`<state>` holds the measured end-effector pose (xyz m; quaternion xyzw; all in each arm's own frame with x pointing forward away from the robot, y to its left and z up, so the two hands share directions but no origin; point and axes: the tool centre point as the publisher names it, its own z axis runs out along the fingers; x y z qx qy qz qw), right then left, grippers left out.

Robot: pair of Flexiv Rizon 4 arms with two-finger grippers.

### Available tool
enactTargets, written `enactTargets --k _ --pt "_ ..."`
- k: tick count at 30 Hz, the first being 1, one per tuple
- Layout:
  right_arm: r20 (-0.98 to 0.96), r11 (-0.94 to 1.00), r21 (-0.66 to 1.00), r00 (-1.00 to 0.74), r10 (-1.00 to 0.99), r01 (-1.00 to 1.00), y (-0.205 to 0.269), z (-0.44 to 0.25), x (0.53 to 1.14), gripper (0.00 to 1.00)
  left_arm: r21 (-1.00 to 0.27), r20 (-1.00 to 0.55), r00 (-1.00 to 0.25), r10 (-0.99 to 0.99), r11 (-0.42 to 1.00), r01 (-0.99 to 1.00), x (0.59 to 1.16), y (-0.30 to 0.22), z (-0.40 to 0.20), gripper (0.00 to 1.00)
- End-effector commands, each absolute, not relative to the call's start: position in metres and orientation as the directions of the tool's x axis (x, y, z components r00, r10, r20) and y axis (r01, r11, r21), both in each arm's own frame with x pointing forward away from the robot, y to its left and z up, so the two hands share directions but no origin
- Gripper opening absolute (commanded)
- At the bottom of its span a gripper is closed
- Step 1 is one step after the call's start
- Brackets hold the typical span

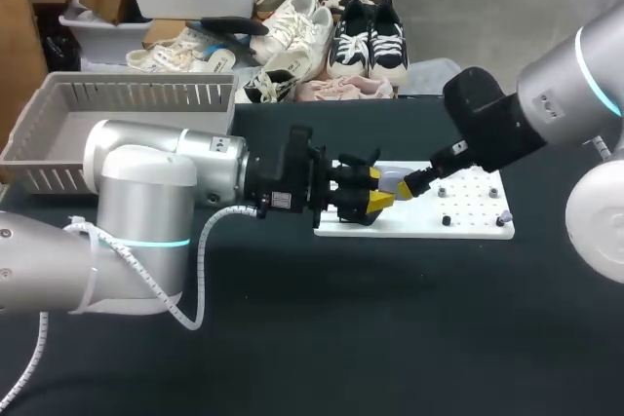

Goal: Pick up each earbud case from the left stands, insert the matching earbuds, close the lid, and place the case in the box.

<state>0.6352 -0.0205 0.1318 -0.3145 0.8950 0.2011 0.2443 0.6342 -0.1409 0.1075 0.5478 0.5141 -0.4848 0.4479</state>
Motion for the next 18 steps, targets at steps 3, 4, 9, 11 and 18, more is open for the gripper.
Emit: enactTargets --k 3,4,9,11,18 --pt "-0.557 0.73 0.195 -0.687 -0.467 -0.655 -0.0179 0.1323 0.6377 1.0 -0.008 -0.992 0.001 0.128 -0.072 0.997 0.6352 -0.1414 0.1068 0.0" --pt "-0.557 0.731 0.191 -0.685 -0.469 -0.655 -0.0178 0.1326 0.6381 1.0 -0.008 -0.992 0.001 0.128 -0.072 0.997 0.6352 -0.1414 0.1068 0.0" --pt "-0.555 0.731 0.191 -0.686 -0.47 -0.655 -0.0177 0.1331 0.6398 1.0 -0.008 -0.992 0.001 0.128 -0.072 0.997 0.6352 -0.1414 0.1068 0.0" --pt "-0.555 0.731 0.191 -0.686 -0.47 -0.655 -0.0175 0.134 0.6404 1.0 -0.008 -0.992 0.001 0.128 -0.072 0.997 0.6352 -0.1414 0.1068 0.0" --pt "-0.558 0.736 0.185 -0.686 -0.467 -0.651 -0.0194 0.1388 0.6427 1.0 -0.008 -0.992 0.001 0.128 -0.072 0.997 0.6352 -0.1414 0.1068 0.0"
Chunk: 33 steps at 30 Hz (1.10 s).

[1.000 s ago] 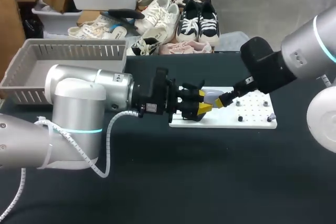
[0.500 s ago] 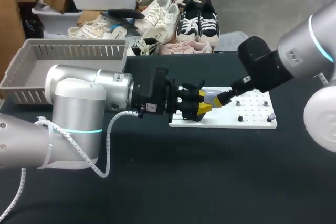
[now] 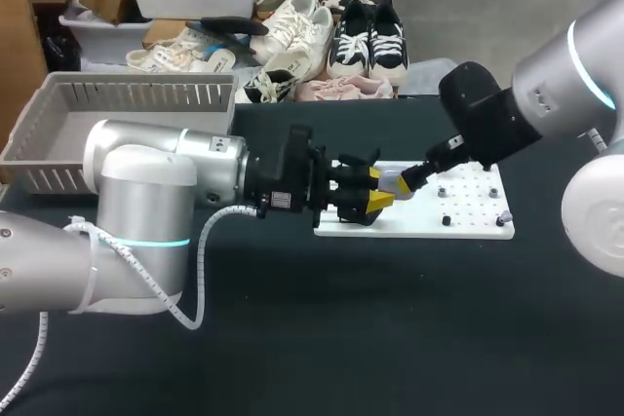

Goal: Pick up each earbud case from the left stands, insert the matching earbuds, close the lid, and place the case in the box.

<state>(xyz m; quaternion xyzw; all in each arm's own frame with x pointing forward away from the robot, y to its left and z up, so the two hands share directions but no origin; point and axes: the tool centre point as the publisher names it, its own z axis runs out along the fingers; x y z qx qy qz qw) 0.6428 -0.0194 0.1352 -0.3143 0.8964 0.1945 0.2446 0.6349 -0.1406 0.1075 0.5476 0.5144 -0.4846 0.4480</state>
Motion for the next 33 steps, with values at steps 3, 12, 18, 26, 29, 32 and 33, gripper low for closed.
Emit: enactTargets --k 3,12,18,26,29,32,33 --pt "-0.561 0.738 0.179 -0.684 -0.466 -0.65 -0.02 0.143 0.645 1.0 -0.008 -0.992 0.001 0.128 -0.072 0.997 0.635 -0.141 0.107 0.0" --pt "-0.587 0.733 0.133 -0.649 -0.484 -0.667 -0.016 0.163 0.661 1.0 -0.008 -0.992 0.001 0.128 -0.072 0.997 0.635 -0.141 0.107 0.0" --pt "-0.626 0.75 0.055 -0.608 -0.489 -0.659 -0.023 0.188 0.667 1.0 -0.008 -0.992 0.001 0.128 -0.072 0.997 0.635 -0.141 0.107 0.0" --pt "-0.594 0.824 -0.126 -0.623 -0.508 -0.552 -0.071 0.201 0.666 1.0 -0.008 -0.992 0.001 0.128 -0.072 0.997 0.635 -0.141 0.107 0.0" --pt "-0.555 0.838 -0.191 -0.648 -0.522 -0.511 -0.086 0.196 0.664 1.0 -0.008 -0.992 0.001 0.128 -0.072 0.997 0.635 -0.141 0.107 0.0" --pt "-0.523 0.847 -0.215 -0.676 -0.52 -0.485 -0.096 0.19 0.661 1.0 0.006 -0.993 0.013 0.12 -0.065 0.998 0.636 -0.14 0.106 0.0" --pt "-0.513 0.849 -0.224 -0.682 -0.521 -0.479 -0.098 0.188 0.66 1.0 0.012 -0.993 0.019 0.118 -0.06 0.998 0.636 -0.139 0.106 0.0"
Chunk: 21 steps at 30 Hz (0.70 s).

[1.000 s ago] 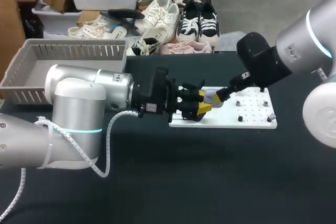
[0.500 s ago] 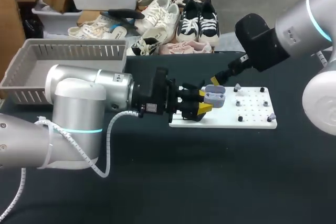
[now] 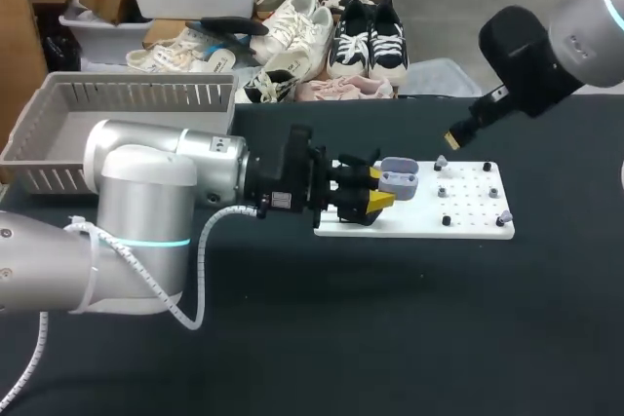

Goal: Pick up each earbud case from the left stands, insert the matching earbuds, close the lid, and place the case in the box.

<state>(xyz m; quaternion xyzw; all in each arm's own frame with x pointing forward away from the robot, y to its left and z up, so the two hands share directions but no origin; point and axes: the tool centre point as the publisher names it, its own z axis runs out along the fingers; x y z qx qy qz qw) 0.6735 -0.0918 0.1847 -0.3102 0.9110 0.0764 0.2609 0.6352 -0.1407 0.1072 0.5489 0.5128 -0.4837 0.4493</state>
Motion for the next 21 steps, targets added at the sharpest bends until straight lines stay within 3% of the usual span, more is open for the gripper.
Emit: enactTargets --k 1,21 --pt "-0.5 0.848 -0.236 -0.689 -0.524 -0.474 -0.1 0.185 0.659 1.0 0.029 -0.991 0.036 0.131 -0.054 0.998 0.637 -0.138 0.106 0.0" --pt "-0.327 0.876 -0.245 -0.815 -0.478 -0.416 -0.146 0.115 0.661 1.0 0.075 -0.989 0.078 0.128 -0.031 0.997 0.636 -0.131 0.107 0.0"
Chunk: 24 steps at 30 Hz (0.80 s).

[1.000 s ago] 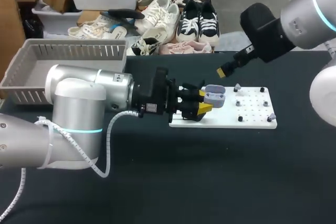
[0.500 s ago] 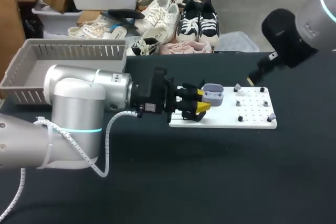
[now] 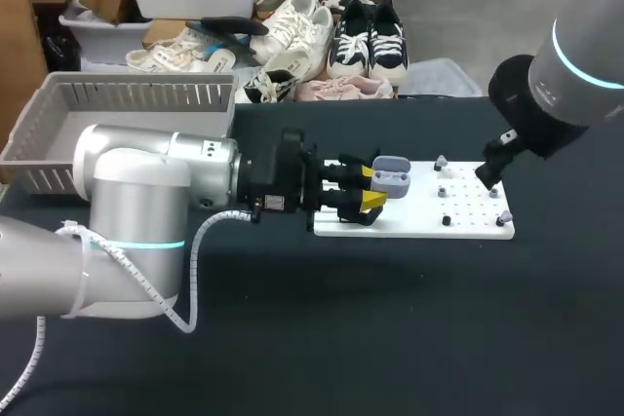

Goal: Pick up each earbud case from the left stands, insert the matching earbuds, close the lid, and place the case in the box.

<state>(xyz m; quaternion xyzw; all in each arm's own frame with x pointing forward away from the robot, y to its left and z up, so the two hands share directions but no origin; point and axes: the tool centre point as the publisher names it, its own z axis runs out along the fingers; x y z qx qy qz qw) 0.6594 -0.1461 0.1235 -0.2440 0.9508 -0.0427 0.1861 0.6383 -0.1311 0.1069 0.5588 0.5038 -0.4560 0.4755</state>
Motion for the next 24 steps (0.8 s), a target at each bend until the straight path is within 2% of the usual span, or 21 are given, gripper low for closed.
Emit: enactTargets --k 1,9,13,17,20,24 --pt "-0.32 0.875 -0.246 -0.817 -0.479 -0.416 -0.147 0.113 0.661 1.0 0.075 -0.989 0.078 0.128 -0.031 0.997 0.636 -0.131 0.107 0.0" --pt "-0.28 0.873 -0.229 -0.829 -0.483 -0.431 -0.149 0.097 0.658 1.0 0.075 -0.989 0.078 0.128 -0.031 0.997 0.636 -0.131 0.107 0.0" --pt "-0.26 0.874 -0.21 -0.837 -0.482 -0.438 -0.148 0.089 0.656 0.89 0.075 -0.989 0.078 0.128 -0.031 0.997 0.636 -0.131 0.107 0.0" --pt "-0.247 0.879 -0.187 -0.845 -0.475 -0.439 -0.147 0.082 0.655 0.83 0.075 -0.989 0.078 0.128 -0.031 0.997 0.636 -0.131 0.107 0.0" --pt "-0.233 0.88 -0.174 -0.849 -0.474 -0.443 -0.146 0.076 0.656 0.69 0.075 -0.989 0.078 0.128 -0.031 0.997 0.636 -0.131 0.107 0.0" --pt "-0.216 0.88 -0.165 -0.854 -0.472 -0.445 -0.145 0.072 0.655 0.65 0.075 -0.989 0.078 0.128 -0.031 0.997 0.636 -0.131 0.107 0.0"
